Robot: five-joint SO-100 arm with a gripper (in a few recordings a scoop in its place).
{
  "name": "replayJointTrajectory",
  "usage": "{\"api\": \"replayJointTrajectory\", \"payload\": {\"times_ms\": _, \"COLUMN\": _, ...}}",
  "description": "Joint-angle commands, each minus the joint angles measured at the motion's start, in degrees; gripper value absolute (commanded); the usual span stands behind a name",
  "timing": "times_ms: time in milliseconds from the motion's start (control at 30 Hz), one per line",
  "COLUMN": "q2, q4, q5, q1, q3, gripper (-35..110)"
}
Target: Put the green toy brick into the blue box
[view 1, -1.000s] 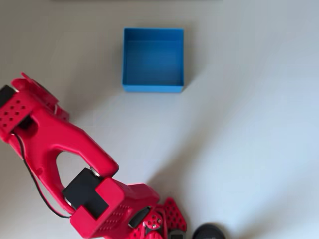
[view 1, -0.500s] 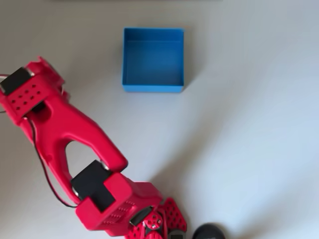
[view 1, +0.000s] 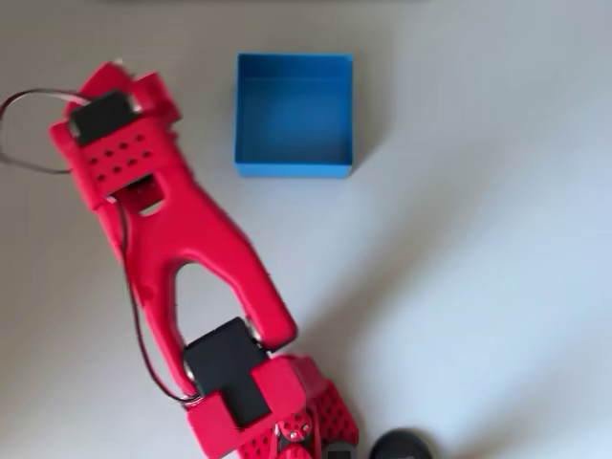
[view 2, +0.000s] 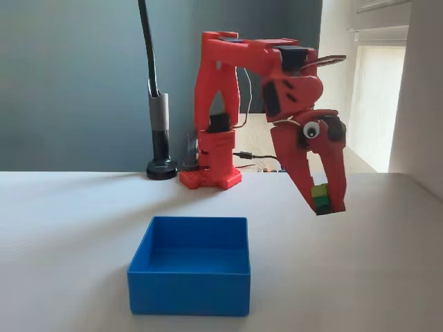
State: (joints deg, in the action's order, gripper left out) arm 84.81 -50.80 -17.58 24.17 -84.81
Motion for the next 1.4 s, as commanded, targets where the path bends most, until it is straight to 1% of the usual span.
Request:
{"api": "replayJointTrajectory", "payload": {"times_ms": 0, "q2": 6.42, "q4": -0.53, "q5": 0.62, "q1": -4.13, "q3": 1.32, "gripper": 0}}
{"api": "replayJointTrajectory", "payload": {"times_ms": 133, "q2": 6.33, "q4": -2.81, "q5": 1.58, "q1": -8.09, "q3": 3.60, "gripper": 0}}
{"api": "replayJointTrajectory", "payload": {"times_ms": 333, "q2": 5.98, "q4": -3.34, "q5": 2.11, "q1": -14.06, "q3": 5.80, "gripper": 0}}
{"api": "replayJointTrajectory", "payload": {"times_ms": 567, "q2": 5.45, "q4": -3.25, "q5": 2.29, "q1": -20.30, "q3": 6.15, "gripper": 0}}
{"api": "replayJointTrajectory", "payload": {"times_ms": 700, "q2": 5.45, "q4": -3.34, "q5": 2.02, "q1": -22.85, "q3": 3.69, "gripper": 0}}
{"api": "replayJointTrajectory", "payload": {"times_ms": 1000, "q2": 5.45, "q4": -3.16, "q5": 1.85, "q1": -25.14, "q3": -6.68, "gripper": 0}}
{"api": "replayJointTrajectory", "payload": {"times_ms": 1367, "q2": 5.45, "q4": 0.35, "q5": 2.46, "q1": -24.79, "q3": -10.46, "gripper": 0}}
